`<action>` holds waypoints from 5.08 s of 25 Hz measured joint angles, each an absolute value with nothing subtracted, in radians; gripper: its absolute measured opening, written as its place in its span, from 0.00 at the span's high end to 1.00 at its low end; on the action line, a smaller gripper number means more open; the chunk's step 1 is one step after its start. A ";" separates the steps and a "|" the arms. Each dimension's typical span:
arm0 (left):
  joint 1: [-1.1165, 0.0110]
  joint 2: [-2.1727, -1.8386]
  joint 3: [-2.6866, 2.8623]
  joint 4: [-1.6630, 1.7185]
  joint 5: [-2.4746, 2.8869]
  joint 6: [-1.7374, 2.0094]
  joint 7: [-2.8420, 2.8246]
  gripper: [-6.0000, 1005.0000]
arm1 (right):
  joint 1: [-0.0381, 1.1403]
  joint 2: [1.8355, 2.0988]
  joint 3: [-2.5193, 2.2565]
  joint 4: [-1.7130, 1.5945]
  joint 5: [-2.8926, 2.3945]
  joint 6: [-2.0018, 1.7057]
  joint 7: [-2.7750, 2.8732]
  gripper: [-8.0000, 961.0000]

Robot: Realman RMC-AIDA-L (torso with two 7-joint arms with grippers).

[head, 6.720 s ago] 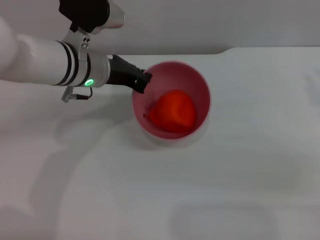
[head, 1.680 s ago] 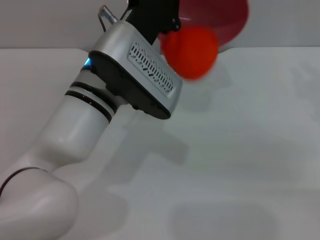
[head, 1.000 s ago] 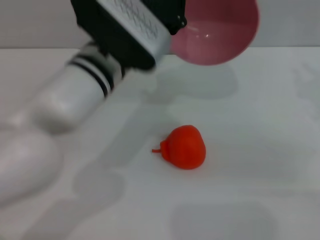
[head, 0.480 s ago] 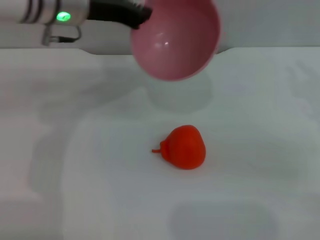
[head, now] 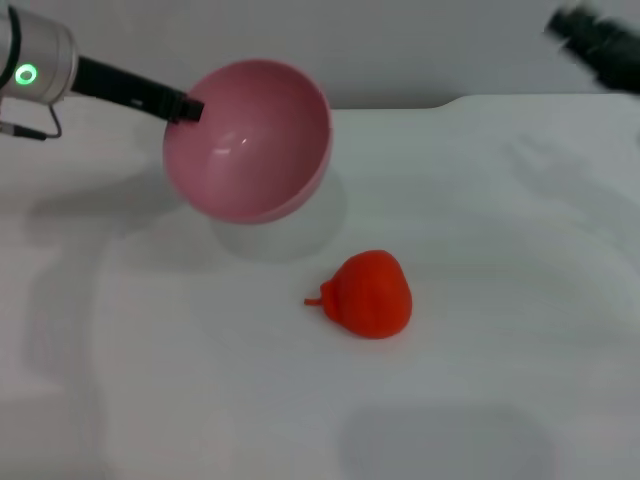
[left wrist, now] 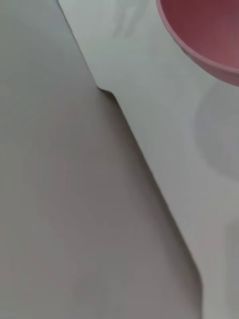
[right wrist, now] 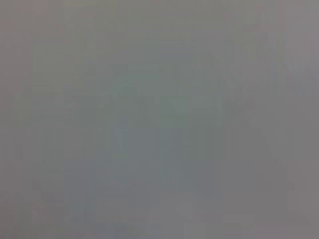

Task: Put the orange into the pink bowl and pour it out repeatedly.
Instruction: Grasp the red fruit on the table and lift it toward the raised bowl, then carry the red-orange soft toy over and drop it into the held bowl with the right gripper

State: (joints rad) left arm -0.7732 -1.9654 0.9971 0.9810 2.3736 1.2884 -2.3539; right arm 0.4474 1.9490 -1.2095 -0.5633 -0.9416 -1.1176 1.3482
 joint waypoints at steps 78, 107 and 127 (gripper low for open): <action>-0.701 -1.977 1.038 0.987 2.376 1.310 -2.351 0.90 | 0.532 2.083 -1.306 -1.385 -2.186 -1.004 2.290 0.93; -0.720 -2.008 1.089 0.988 2.377 1.309 -2.352 0.89 | 0.617 2.079 -1.622 -1.470 -2.141 -1.055 2.243 0.85; -0.719 -2.007 1.119 0.984 2.378 1.324 -2.359 0.89 | 0.350 2.084 -1.458 -1.459 -1.670 -0.707 1.809 0.51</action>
State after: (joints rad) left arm -0.7186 -2.0070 1.1186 0.9842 2.3776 1.3235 -2.3595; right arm 0.3498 2.0836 -1.4583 -1.4594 -1.6703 -0.7074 1.8089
